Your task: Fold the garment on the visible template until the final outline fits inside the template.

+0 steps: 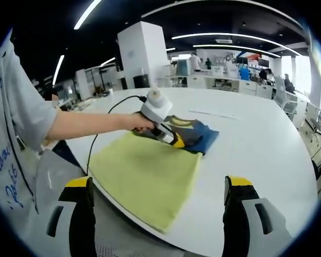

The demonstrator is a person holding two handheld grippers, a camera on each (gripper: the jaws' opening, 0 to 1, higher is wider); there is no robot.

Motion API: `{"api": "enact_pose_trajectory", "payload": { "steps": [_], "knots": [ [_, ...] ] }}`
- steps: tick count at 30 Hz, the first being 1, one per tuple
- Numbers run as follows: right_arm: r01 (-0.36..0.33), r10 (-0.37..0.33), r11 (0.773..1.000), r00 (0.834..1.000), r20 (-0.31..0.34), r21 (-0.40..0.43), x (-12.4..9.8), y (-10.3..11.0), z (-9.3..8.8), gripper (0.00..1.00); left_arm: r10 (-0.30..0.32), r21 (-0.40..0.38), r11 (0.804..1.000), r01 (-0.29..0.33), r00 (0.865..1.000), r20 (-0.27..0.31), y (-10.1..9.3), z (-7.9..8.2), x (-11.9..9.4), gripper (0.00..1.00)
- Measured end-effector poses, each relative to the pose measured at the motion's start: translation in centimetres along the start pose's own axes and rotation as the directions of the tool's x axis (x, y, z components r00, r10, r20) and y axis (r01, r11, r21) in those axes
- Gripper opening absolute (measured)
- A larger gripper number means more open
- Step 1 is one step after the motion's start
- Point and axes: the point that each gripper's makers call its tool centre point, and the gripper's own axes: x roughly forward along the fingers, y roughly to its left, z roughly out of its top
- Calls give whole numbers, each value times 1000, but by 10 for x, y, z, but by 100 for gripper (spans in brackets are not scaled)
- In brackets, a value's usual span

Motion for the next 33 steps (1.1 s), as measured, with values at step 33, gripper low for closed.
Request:
{"api": "enact_pose_trajectory", "payload": {
  "steps": [33],
  "knots": [
    [-42, 43, 997, 999, 13, -68, 1, 9, 13, 100, 31, 8, 999, -34, 959, 281, -13, 60, -104, 36]
  ]
}}
